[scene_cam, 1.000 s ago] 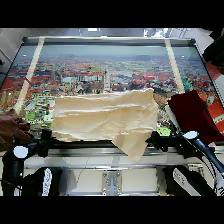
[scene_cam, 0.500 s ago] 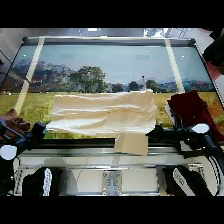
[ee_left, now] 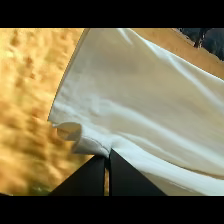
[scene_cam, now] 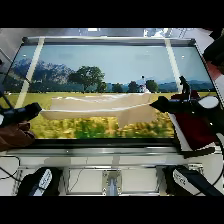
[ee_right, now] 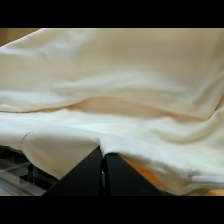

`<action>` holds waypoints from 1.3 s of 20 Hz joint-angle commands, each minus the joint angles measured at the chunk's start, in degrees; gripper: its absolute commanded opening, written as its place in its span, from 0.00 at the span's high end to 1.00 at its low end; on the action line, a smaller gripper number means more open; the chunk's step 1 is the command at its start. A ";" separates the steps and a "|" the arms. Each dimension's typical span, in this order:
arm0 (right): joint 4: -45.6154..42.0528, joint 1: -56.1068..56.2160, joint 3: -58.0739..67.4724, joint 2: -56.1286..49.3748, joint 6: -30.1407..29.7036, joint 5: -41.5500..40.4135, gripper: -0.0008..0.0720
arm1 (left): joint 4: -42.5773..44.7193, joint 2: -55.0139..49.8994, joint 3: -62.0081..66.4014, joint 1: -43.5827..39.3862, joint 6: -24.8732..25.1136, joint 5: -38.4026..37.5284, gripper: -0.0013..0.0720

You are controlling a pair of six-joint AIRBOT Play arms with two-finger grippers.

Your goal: Fold the shirts.

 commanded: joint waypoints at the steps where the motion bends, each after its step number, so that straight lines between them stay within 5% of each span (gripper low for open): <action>1: -0.61 2.71 7.96 -13.11 -0.57 -8.87 0.97 | 5.11 -13.64 7.61 -4.48 3.32 5.55 0.97; 6: -0.72 4.74 21.79 -29.49 -1.53 -14.51 0.97 | 17.97 -25.68 11.74 -11.30 -0.83 13.20 0.97; 15: -6.60 4.72 29.75 -40.26 -1.42 -12.85 0.97 | 18.69 -34.84 11.78 -14.16 -4.28 20.33 0.94; 16: -6.45 4.72 29.75 -40.19 -1.42 -12.81 0.90 | 18.67 -34.69 11.85 -14.16 -4.31 21.00 0.85; 18: -6.05 4.66 29.83 -39.15 -1.42 -12.46 0.47 | 18.67 -34.14 12.90 -14.16 -4.81 20.57 0.18; 19: -6.23 4.66 30.58 -38.29 -1.42 -11.21 0.35 | 18.67 -33.33 13.79 -14.12 -5.75 19.80 0.11; 26: -19.15 -0.33 42.03 -29.31 0.20 2.62 0.35 | 17.03 -22.29 18.82 -14.62 -5.64 16.31 0.11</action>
